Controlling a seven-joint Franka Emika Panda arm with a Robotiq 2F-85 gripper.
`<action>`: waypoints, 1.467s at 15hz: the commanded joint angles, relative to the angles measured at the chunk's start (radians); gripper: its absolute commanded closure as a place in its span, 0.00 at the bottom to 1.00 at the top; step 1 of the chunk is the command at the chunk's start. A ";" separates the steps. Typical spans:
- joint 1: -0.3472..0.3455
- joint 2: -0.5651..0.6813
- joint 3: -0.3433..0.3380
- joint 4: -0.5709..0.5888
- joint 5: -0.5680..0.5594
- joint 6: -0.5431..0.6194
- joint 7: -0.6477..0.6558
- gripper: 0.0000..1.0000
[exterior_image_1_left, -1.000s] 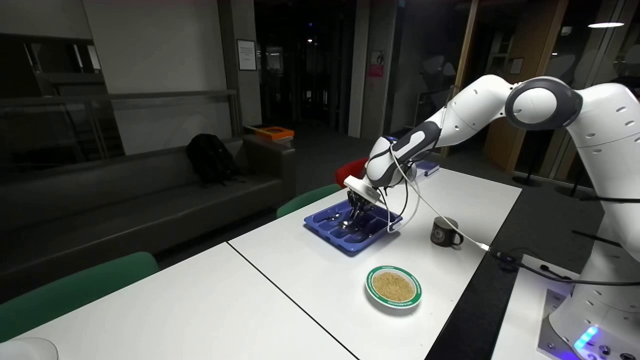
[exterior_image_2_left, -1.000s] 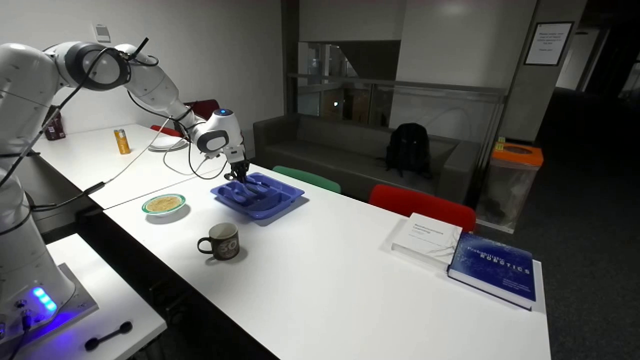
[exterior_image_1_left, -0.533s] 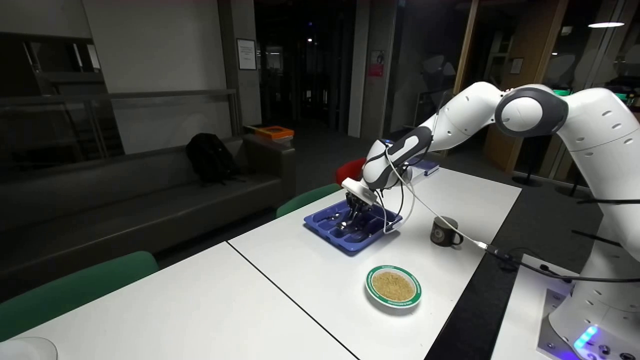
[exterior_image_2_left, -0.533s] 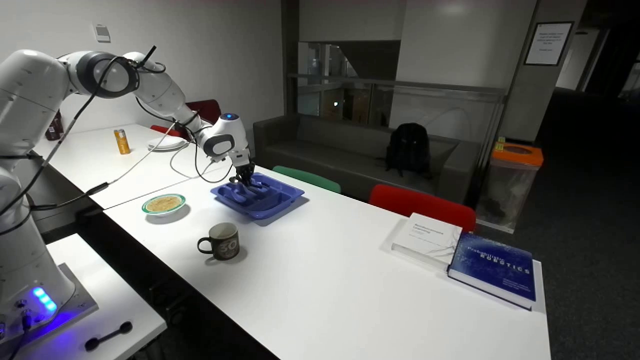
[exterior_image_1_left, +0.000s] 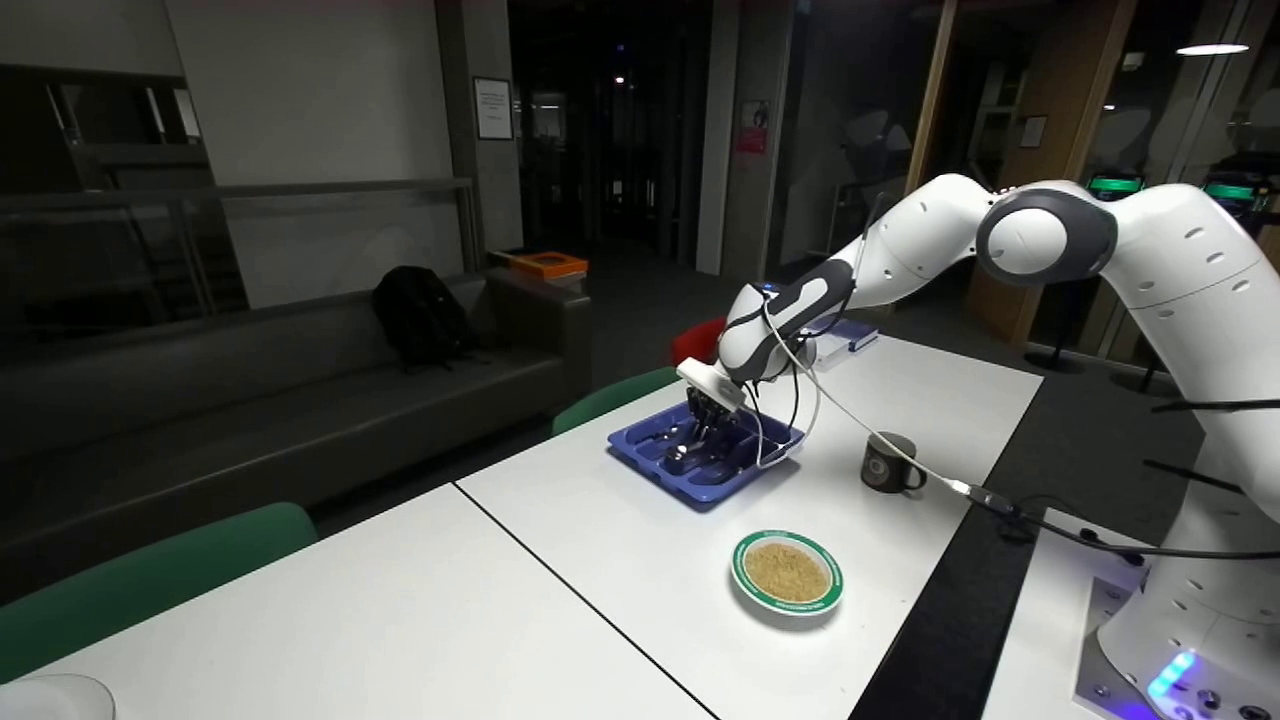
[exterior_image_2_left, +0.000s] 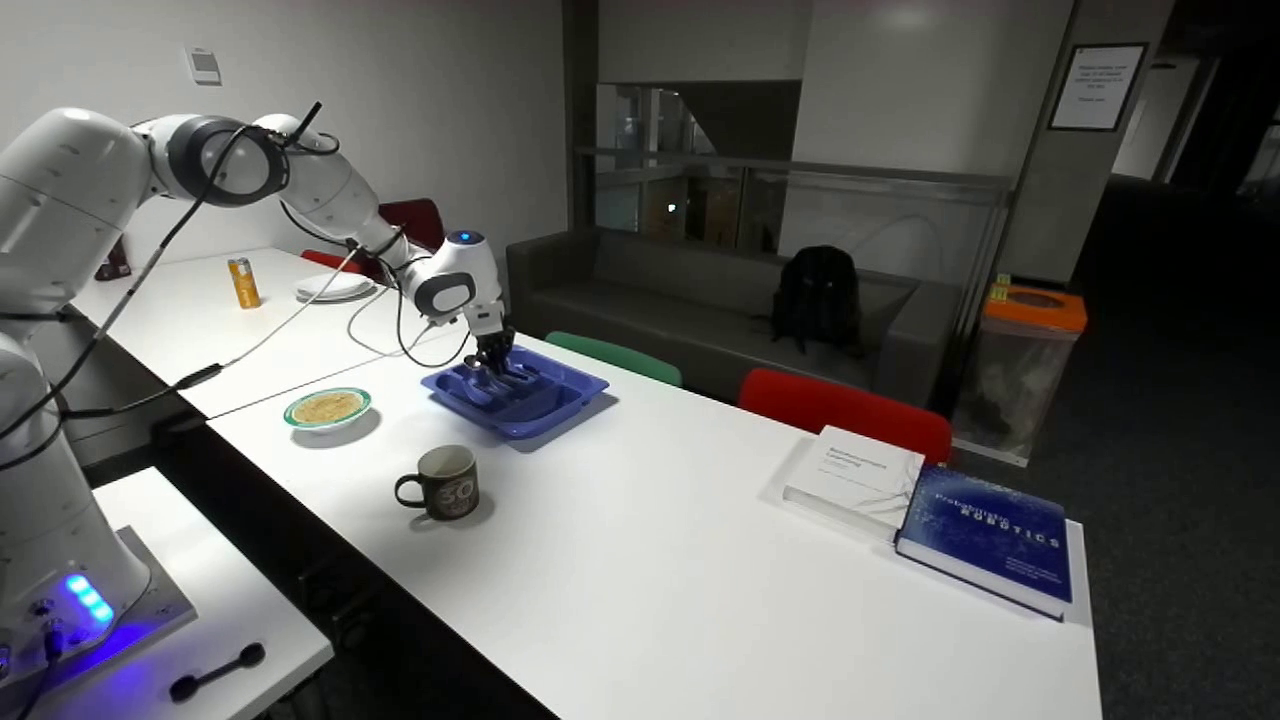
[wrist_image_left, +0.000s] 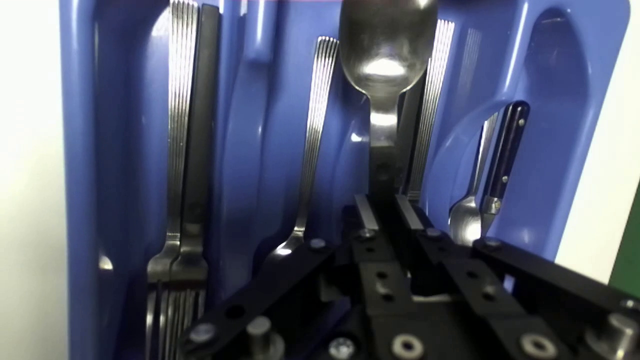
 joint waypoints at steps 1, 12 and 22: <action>-0.013 0.013 0.000 0.048 0.024 -0.068 0.028 0.97; -0.021 0.008 -0.006 0.036 0.024 -0.088 0.102 0.97; -0.010 0.019 -0.009 0.018 0.010 -0.056 0.105 0.97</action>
